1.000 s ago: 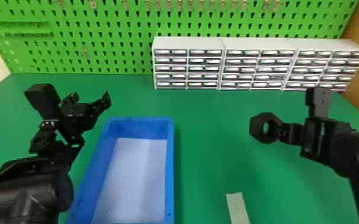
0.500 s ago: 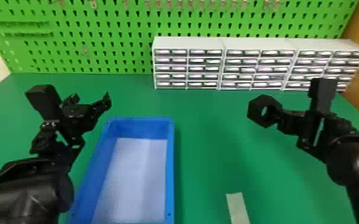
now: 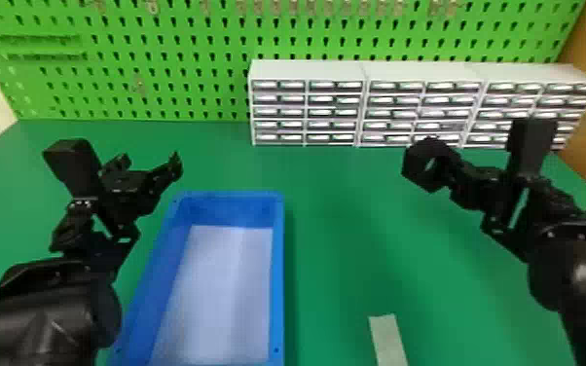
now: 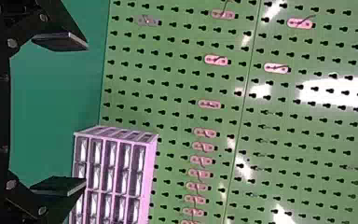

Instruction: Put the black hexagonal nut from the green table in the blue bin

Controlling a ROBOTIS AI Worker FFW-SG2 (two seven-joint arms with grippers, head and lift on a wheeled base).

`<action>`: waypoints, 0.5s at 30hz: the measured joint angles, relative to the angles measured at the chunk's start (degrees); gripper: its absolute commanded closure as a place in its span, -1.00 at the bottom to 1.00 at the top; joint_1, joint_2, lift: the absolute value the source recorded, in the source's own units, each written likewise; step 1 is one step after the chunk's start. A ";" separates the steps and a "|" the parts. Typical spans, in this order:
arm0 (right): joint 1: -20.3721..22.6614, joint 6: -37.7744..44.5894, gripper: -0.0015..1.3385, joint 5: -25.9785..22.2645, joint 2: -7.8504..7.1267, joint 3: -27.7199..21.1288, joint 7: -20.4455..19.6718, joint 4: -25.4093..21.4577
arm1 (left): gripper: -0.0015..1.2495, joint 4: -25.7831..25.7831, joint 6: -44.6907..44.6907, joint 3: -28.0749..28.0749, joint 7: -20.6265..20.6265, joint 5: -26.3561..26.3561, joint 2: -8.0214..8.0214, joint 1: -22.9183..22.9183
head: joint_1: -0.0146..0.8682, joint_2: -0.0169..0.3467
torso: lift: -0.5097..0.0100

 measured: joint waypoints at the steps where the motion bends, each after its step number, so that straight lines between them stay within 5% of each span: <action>1: 0.11 -0.97 0.56 0.03 0.04 0.05 0.00 0.00 | -0.61 0.00 0.00 -0.01 0.00 0.00 0.00 0.00 | 0.59 -0.63 | 0.59; 15: 0.95 -8.48 0.57 -1.39 0.44 1.39 0.00 0.02 | -0.61 0.09 0.00 -0.42 0.41 0.18 0.00 0.00 | 0.59 -0.63 | 0.59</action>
